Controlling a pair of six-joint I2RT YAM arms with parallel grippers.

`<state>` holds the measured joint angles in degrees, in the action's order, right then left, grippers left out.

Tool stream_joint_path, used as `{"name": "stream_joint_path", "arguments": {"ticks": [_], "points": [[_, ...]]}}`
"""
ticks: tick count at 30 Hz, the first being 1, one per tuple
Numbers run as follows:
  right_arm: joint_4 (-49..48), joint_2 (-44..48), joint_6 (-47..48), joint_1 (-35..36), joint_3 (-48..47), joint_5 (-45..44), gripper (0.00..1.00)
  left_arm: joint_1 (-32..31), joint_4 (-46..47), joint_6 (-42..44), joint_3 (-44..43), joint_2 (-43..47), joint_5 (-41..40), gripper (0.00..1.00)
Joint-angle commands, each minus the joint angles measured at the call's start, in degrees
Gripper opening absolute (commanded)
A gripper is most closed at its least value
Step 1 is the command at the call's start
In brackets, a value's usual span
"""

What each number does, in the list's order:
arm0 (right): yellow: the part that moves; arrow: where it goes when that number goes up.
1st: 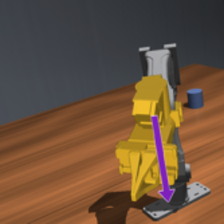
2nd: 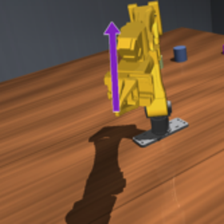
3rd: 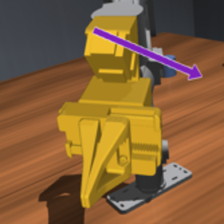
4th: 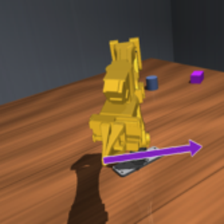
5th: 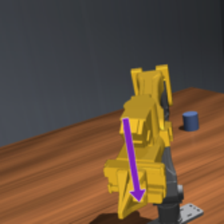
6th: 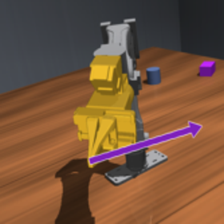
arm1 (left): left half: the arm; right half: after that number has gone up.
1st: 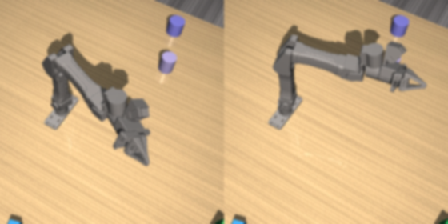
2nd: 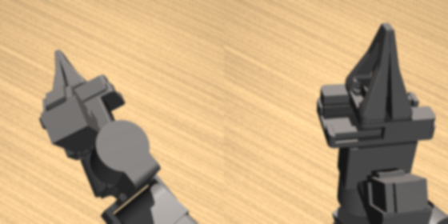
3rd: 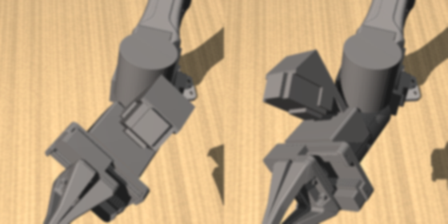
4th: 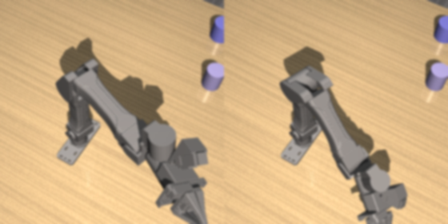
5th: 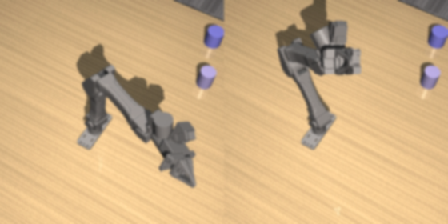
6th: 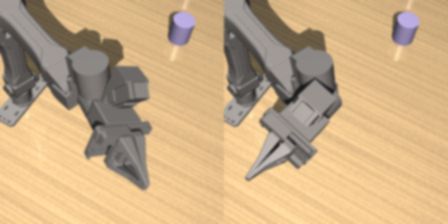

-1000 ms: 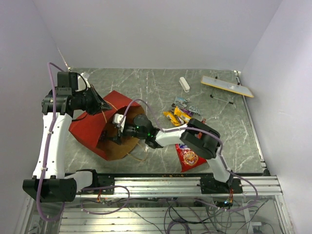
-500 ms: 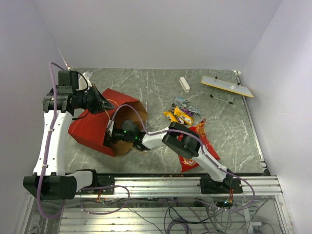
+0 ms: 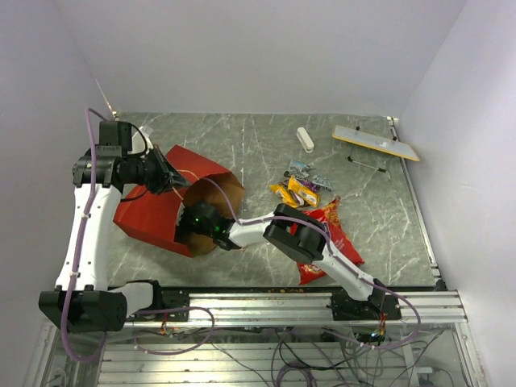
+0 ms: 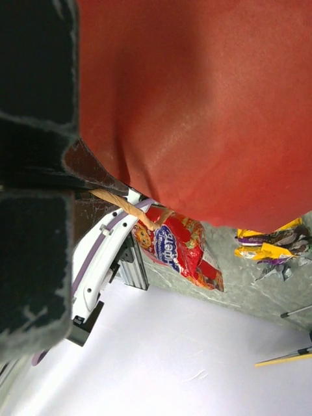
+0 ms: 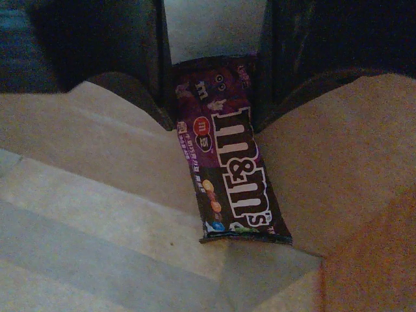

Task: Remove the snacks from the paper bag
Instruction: Take out the snack from the paper bag.

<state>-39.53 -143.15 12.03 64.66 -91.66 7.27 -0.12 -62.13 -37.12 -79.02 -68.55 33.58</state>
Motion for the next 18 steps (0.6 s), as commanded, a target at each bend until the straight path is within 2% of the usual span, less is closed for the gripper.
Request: {"name": "stream_joint_path", "arguments": {"ticks": [1, 6, 9, 18], "points": [[2.30, 2.41, 3.39, -0.30, 3.75, -7.48, 0.43, -0.19, -2.04, 0.58, 0.29, 1.31, -3.08, 0.07], [-1.51, 6.98, 2.65, -0.62, 9.14, -10.64, 0.29, -0.19, -2.56, 0.78, 0.45, 1.87, -5.74, 0.07], [-2.79, 9.59, 3.24, -0.80, 12.29, -12.52, 0.23, -0.15, -1.96, 0.40, 1.24, 2.34, -6.00, 0.07], [-3.72, 17.41, 3.88, -2.00, 19.99, -16.11, 0.17, -0.21, -0.01, -0.75, 2.39, 3.07, -5.25, 0.07]]}}
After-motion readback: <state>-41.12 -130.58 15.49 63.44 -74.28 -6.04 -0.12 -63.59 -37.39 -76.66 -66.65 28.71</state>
